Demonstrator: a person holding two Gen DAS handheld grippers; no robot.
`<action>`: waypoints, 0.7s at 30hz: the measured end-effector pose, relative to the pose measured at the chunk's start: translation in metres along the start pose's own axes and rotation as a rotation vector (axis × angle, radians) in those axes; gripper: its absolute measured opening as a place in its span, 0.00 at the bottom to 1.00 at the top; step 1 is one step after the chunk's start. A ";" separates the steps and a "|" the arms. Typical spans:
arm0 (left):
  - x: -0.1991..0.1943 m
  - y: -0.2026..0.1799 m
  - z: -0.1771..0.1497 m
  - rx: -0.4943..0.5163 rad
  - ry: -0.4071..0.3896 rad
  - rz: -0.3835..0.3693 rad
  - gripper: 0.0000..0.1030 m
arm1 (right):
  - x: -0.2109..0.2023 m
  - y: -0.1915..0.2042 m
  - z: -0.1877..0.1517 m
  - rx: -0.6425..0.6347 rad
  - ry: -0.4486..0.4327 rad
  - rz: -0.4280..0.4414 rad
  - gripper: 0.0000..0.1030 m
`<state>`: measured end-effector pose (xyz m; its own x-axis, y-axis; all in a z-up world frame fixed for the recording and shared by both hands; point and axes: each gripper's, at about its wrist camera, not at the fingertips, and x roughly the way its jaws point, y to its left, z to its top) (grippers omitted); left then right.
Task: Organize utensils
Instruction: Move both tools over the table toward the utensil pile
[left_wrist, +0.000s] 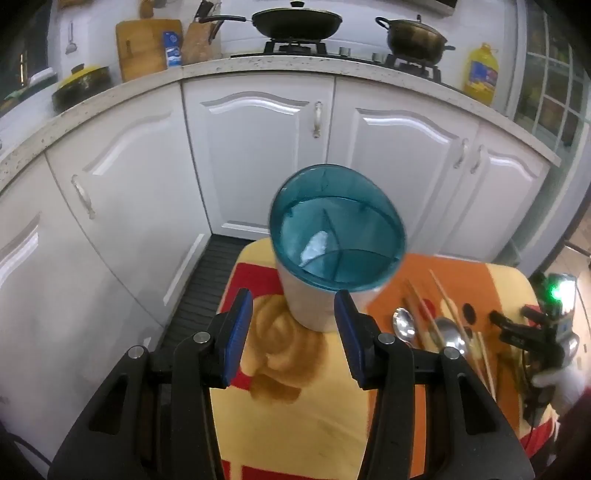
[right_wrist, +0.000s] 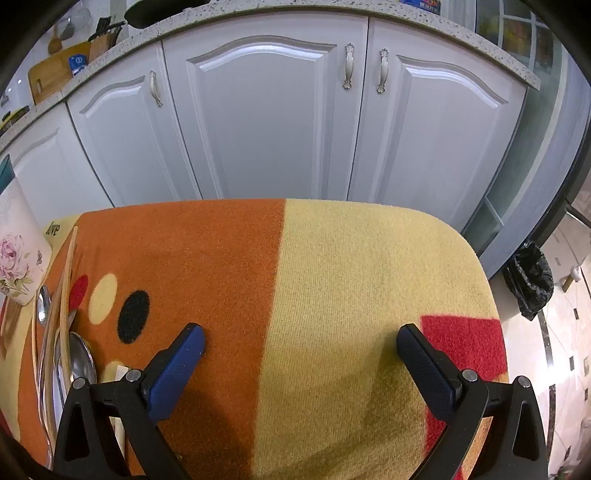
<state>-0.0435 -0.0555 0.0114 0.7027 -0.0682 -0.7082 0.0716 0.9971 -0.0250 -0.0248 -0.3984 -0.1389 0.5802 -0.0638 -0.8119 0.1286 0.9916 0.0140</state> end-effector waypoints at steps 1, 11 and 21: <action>-0.002 -0.004 -0.002 0.008 -0.003 -0.003 0.44 | -0.001 -0.001 0.000 -0.002 0.018 0.003 1.00; -0.013 -0.022 -0.002 0.031 0.000 -0.043 0.44 | -0.086 0.014 -0.006 0.047 -0.019 0.023 0.98; -0.029 -0.038 0.001 0.054 -0.035 -0.072 0.44 | -0.171 0.084 0.005 -0.045 -0.177 0.046 0.98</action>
<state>-0.0660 -0.0910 0.0340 0.7184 -0.1420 -0.6809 0.1601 0.9864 -0.0367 -0.1094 -0.3051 0.0045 0.7175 -0.0329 -0.6958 0.0647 0.9977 0.0195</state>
